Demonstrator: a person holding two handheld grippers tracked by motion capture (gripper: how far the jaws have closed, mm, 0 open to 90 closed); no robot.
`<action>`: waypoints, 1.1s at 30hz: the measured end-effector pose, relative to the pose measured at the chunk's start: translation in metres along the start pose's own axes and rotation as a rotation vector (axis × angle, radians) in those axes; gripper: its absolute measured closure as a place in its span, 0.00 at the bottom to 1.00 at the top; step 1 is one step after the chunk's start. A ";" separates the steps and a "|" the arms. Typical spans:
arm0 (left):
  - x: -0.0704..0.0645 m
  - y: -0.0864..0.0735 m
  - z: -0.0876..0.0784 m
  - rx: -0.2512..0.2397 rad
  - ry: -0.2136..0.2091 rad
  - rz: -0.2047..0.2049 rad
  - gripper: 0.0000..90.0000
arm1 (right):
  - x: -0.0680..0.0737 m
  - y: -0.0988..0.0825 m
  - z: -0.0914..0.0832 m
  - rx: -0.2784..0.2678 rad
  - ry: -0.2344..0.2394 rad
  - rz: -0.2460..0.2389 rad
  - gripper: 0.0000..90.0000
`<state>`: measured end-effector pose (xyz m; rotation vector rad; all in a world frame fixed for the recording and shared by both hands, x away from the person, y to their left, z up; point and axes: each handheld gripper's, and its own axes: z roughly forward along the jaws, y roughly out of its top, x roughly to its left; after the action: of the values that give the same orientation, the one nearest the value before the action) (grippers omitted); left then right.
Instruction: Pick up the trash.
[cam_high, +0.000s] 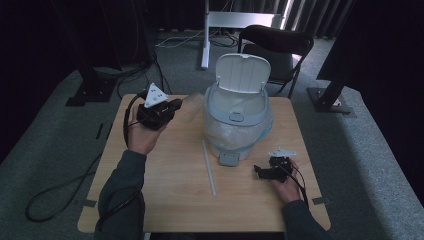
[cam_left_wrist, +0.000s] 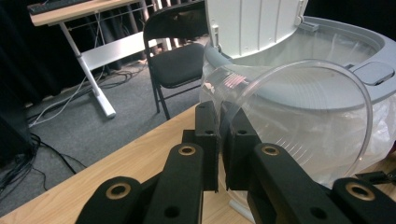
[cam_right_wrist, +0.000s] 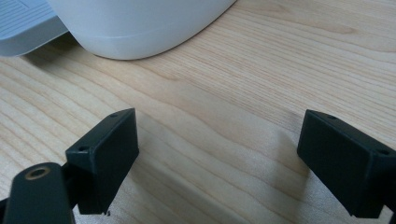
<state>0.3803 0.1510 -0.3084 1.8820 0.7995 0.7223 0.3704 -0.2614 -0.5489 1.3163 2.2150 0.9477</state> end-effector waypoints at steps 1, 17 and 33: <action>0.000 0.001 0.000 -0.001 0.001 0.001 0.95 | 0.000 0.000 0.000 0.000 0.000 0.000 0.13; -0.004 0.010 0.003 -0.031 0.003 0.001 0.95 | 0.000 0.000 0.000 0.000 0.000 0.000 0.13; -0.008 0.024 0.013 -0.052 -0.016 0.005 0.95 | 0.000 0.000 0.000 0.000 0.000 0.000 0.13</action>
<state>0.3905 0.1302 -0.2929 1.8413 0.7588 0.7241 0.3704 -0.2614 -0.5489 1.3165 2.2149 0.9478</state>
